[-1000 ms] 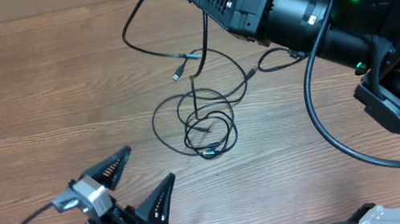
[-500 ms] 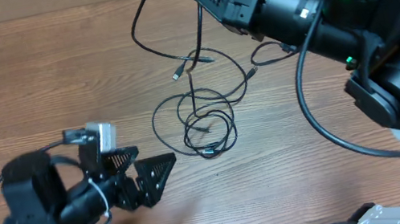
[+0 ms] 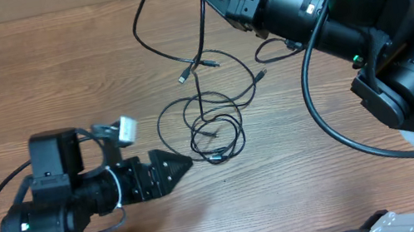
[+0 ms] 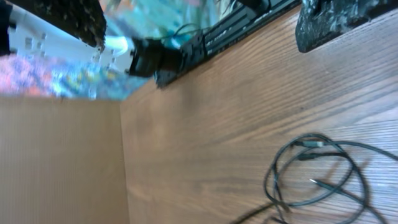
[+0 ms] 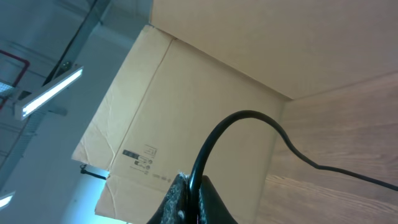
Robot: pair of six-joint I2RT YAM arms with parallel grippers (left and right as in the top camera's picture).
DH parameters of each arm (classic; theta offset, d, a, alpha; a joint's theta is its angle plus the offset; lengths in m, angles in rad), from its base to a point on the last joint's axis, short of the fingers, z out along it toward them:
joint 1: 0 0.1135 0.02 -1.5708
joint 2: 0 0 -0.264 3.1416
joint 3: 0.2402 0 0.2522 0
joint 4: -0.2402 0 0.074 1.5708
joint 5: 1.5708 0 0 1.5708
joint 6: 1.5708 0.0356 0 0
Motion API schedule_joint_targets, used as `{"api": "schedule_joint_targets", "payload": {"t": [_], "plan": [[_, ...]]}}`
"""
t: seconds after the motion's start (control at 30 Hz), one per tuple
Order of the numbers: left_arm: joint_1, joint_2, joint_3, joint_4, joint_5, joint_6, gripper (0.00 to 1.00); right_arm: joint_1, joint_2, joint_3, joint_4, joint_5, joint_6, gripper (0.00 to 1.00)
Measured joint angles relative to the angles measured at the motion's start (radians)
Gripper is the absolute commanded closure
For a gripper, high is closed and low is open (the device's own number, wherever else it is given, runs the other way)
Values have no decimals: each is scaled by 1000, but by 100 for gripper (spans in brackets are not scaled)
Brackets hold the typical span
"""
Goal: Untangle cables
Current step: 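Move the left gripper toward the hanging cable loops, then grasp a cable strand with the left gripper near the center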
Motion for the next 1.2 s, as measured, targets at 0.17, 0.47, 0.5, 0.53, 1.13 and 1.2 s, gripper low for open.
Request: {"api": "schedule_joint_targets", "payload": {"t": [0.17, 0.47, 0.5, 0.53, 1.13, 1.2], "plan": [[-79, 10, 0, 16, -35, 34, 0, 0, 0, 0, 17, 16, 1, 96], [-216, 64, 0, 80, -77, 77, 1, -5, 0, 0, 55, 45, 3, 96], [-239, 71, 0, 94, -79, 84, 0, -6, 0, 0, 53, 50, 3, 96], [-264, 79, 0, 114, -80, 91, 0, -8, 0, 0, 55, 55, 3, 96], [-346, 117, -1, 609, -221, 95, 0, -92, 0, 0, -43, 30, 100, 96], [-347, 117, 0, 653, -227, 95, 0, -92, 0, 0, -42, 16, 130, 96]]}}
